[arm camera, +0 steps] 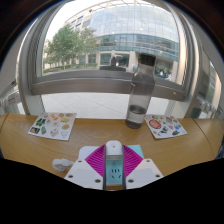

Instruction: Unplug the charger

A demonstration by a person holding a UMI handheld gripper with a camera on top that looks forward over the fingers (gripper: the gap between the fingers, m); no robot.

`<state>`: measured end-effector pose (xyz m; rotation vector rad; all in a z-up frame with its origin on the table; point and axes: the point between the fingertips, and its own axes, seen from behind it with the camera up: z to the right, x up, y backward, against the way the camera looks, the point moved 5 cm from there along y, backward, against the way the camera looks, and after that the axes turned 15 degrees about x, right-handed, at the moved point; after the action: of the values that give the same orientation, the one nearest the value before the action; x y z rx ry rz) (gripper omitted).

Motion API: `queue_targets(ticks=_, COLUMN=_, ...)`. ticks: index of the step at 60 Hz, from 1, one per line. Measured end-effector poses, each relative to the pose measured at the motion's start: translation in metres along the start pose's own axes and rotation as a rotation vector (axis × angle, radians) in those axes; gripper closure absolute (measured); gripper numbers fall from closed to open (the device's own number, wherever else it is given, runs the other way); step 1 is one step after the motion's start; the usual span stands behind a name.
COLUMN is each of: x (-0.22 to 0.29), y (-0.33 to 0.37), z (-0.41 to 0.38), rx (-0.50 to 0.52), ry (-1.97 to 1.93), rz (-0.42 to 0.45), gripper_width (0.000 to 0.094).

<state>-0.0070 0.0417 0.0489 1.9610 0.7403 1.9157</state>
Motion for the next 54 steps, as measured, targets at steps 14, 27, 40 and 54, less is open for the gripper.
queue_targets(ticks=14, x=0.030, y=0.008, z=0.001, rx=0.073, ry=-0.075, rz=0.029, gripper_width=0.0769)
queue_targets(ticks=27, x=0.189, y=0.156, z=0.057, rx=-0.051, ry=0.029, rz=0.434, gripper_width=0.0773)
queue_targets(ticks=40, x=0.086, y=0.135, z=0.141, rx=-0.124, ry=-0.062, rz=0.256, gripper_width=0.0771)
queue_targets(ticks=54, x=-0.006, y=0.083, z=0.183, rx=-0.046, ry=-0.182, rz=0.061, gripper_width=0.0765)
